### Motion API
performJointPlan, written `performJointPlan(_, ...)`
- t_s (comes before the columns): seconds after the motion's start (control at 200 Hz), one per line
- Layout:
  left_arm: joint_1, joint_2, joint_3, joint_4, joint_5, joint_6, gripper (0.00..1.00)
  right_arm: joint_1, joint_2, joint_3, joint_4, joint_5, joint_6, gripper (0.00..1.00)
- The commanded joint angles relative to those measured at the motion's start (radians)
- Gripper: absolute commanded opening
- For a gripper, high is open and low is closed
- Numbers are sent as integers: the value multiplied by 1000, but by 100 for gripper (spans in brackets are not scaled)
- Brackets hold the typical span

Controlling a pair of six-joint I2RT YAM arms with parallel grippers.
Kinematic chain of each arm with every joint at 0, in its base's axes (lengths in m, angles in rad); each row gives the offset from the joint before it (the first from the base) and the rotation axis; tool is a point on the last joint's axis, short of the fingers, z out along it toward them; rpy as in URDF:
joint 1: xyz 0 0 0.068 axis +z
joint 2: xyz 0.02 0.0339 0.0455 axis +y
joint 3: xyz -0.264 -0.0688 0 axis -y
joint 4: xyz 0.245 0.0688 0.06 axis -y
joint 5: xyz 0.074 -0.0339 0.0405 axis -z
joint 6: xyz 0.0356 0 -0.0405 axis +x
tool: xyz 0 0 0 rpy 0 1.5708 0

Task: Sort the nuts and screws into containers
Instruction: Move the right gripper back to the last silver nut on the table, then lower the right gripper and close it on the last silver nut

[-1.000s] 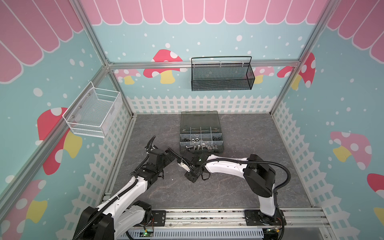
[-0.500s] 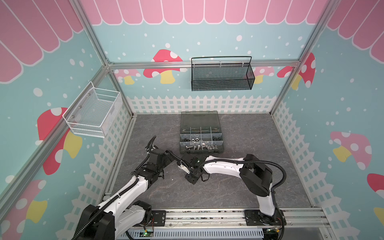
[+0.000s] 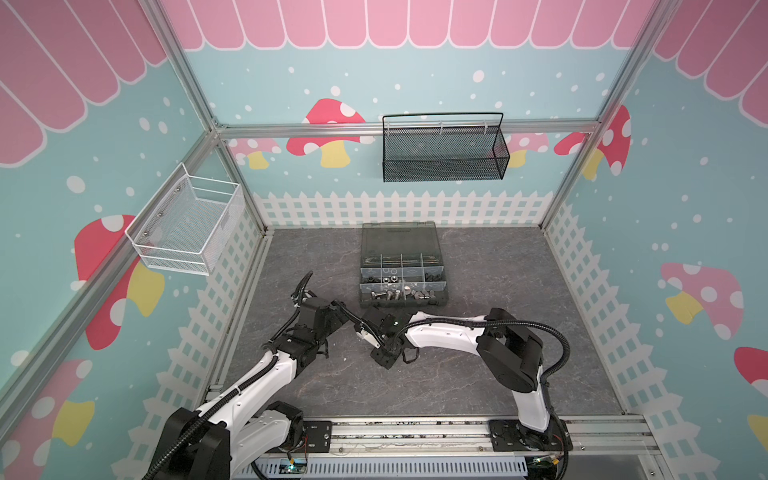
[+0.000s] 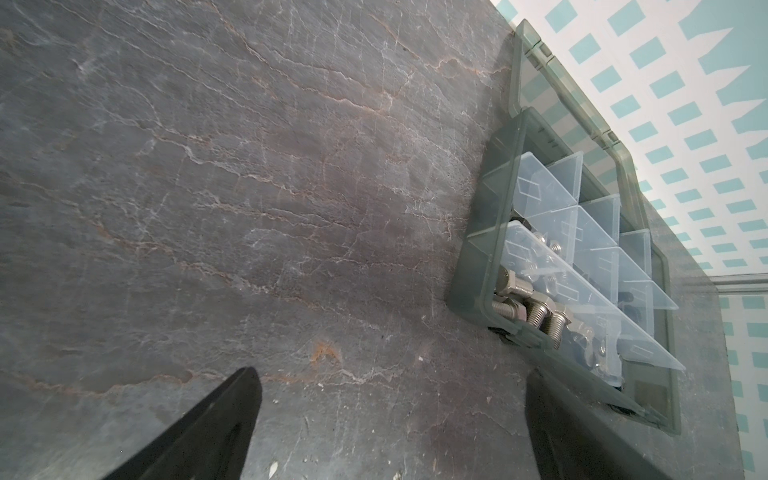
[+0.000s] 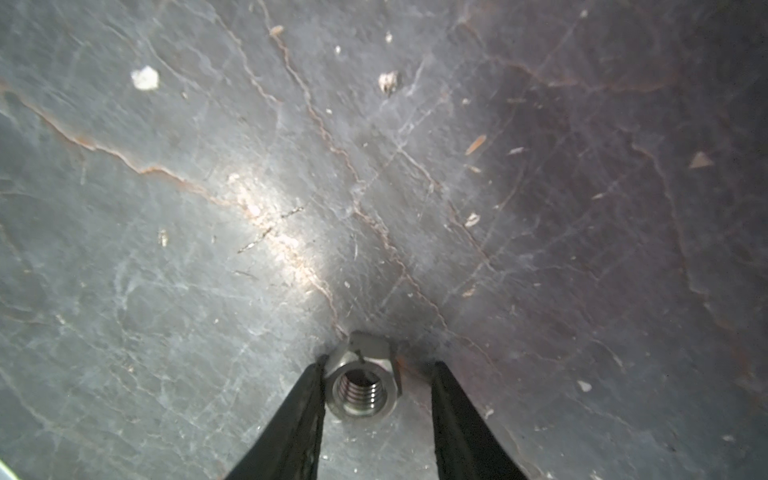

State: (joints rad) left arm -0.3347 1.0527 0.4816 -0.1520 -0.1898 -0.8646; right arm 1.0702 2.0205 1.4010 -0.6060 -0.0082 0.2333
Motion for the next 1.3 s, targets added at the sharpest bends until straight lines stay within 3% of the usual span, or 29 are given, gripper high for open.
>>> performJointPlan(0.0,8,7,4,12,-1,-22,100,16,41,12,-26,1,-11,43)
performJointPlan(0.32,8,5,2,12,-1,-21,100,17,49,10,-26,7,-11,37)
performJointPlan(0.885,10,4,-1,12,-1,-20,100,16,34,-4,1,6,-9,7)
performJointPlan(1.296,13,-15,-10,-1,-9,-19,100,-12,-39,-32,11,100,1,4)
